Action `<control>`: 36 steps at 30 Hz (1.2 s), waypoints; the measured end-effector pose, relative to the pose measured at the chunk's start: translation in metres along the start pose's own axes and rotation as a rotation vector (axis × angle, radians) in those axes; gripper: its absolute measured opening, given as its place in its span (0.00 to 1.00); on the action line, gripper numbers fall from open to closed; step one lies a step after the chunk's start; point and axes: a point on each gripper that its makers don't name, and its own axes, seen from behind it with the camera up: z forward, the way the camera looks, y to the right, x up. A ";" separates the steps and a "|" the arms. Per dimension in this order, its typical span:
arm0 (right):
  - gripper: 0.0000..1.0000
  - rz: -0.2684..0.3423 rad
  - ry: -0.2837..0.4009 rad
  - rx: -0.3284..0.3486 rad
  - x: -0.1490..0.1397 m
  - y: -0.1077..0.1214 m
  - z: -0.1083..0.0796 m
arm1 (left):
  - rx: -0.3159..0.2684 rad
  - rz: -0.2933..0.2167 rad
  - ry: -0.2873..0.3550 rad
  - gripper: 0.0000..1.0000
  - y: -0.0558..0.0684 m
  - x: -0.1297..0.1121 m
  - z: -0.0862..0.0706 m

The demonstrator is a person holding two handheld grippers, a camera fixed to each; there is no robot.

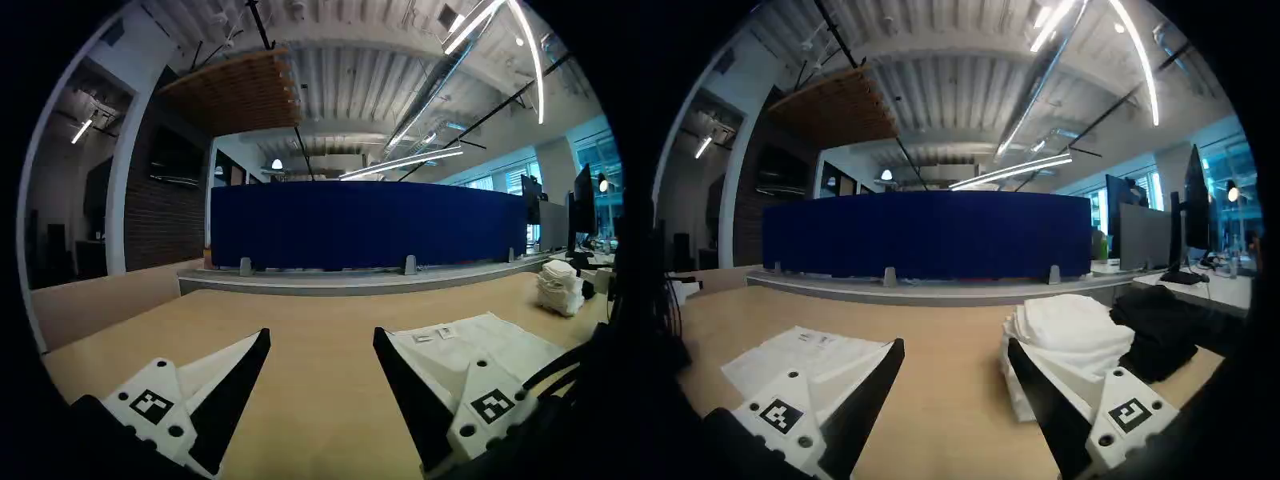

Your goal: Fold towel

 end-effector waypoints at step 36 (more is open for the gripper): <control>1.00 -0.007 -0.003 0.007 0.002 -0.002 -0.001 | 0.010 0.004 -0.003 0.96 -0.001 0.000 -0.002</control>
